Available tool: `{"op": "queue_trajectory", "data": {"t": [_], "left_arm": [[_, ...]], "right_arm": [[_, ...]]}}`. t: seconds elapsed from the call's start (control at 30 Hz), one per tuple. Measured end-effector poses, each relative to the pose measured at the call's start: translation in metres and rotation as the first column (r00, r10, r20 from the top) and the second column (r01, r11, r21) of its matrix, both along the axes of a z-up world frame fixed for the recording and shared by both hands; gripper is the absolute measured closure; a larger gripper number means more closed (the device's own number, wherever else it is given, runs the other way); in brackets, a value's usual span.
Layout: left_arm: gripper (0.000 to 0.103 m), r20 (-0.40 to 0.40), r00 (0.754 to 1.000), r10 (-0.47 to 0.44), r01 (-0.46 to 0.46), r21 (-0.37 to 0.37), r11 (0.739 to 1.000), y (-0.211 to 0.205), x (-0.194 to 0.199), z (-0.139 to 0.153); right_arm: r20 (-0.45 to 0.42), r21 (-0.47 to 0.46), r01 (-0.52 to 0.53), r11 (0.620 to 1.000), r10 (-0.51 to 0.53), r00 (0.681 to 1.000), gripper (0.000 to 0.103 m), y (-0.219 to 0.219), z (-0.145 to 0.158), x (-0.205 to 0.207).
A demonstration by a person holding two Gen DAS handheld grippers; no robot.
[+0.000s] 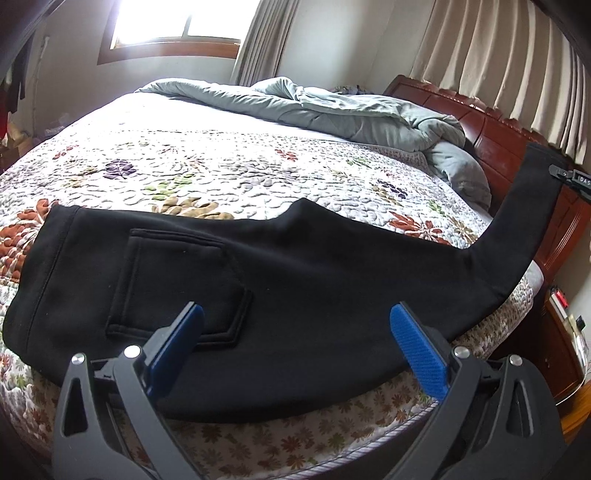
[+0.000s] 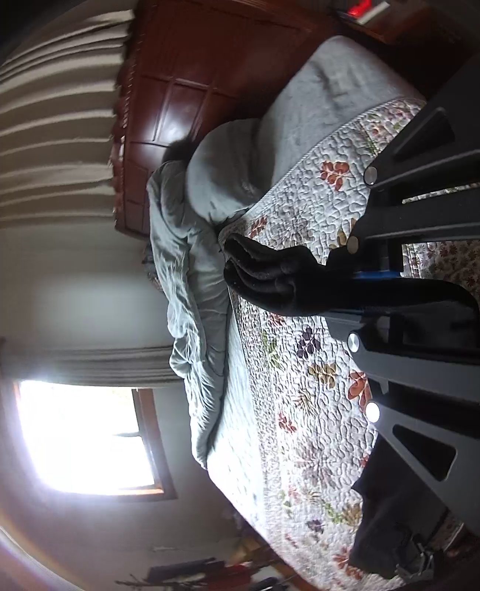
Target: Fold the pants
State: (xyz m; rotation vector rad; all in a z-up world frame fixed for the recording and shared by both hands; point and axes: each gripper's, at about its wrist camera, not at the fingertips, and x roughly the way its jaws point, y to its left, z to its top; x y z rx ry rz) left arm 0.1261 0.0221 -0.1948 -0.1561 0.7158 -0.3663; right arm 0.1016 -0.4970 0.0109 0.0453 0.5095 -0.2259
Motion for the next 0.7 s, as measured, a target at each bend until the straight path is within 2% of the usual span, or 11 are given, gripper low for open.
{"op": "queue_trajectory", "data": {"t": [0.33,0.5,0.7], "left_arm": [[0.003,-0.002,1.0,0.002,-0.003,-0.039,0.999,0.013,-0.001,0.002],[0.003,-0.006,1.0,-0.001,0.001,-0.051,0.999,0.017,0.0,0.002],[0.003,-0.01,1.0,-0.002,0.001,-0.069,0.998,0.023,0.001,0.002]], "right_arm": [[-0.038,-0.138,-0.071,0.988,0.066,0.997,0.092,0.072,-0.003,0.017],[-0.067,-0.219,-0.118,0.969,0.105,0.992,0.092,0.11,-0.009,0.025],[-0.103,-0.267,-0.172,0.948,0.15,0.983,0.093,0.147,-0.02,0.034]]}}
